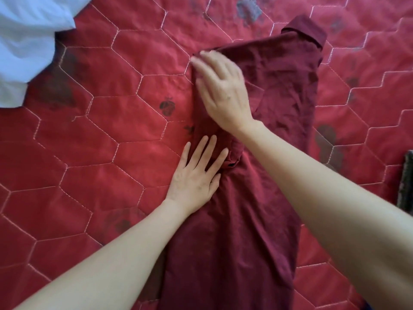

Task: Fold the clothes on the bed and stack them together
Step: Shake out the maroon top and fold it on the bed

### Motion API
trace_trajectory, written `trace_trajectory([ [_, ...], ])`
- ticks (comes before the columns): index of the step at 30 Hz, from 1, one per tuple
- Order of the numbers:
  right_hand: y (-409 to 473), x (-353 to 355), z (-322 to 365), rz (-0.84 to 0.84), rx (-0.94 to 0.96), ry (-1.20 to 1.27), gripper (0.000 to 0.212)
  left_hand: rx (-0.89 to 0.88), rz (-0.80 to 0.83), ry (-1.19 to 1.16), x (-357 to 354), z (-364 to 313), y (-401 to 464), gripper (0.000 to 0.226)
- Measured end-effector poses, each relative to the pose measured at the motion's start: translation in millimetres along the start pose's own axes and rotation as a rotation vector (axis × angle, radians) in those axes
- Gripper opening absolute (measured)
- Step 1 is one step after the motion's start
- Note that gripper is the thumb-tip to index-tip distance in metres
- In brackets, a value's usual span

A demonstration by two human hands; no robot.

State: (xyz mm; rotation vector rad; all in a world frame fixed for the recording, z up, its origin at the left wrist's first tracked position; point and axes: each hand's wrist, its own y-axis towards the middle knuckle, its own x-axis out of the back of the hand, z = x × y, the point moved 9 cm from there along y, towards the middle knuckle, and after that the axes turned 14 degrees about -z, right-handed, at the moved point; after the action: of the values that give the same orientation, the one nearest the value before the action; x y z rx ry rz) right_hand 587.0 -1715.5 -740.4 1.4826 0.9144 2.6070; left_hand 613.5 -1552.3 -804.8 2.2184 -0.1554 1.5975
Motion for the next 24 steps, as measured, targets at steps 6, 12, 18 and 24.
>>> trace_trajectory([
  [6, -24, -48, -45, 0.549, 0.266, -0.306, 0.052, -0.084, 0.037, 0.027, -3, -4, -3, 0.063],
  [12, -1, -5, -61, 0.185, -0.121, -0.292, 0.052, -0.095, 0.056, 0.041, -4, -4, -4, 0.064],
  [18, -126, 33, -57, 0.411, -0.013, -0.372, 0.05, -0.108, 0.061, 0.062, -8, -5, -4, 0.064],
  [24, -144, 74, -95, 0.231, -0.383, -0.412, 0.055, -0.116, 0.092, 0.132, 1, -13, -16, 0.066],
])
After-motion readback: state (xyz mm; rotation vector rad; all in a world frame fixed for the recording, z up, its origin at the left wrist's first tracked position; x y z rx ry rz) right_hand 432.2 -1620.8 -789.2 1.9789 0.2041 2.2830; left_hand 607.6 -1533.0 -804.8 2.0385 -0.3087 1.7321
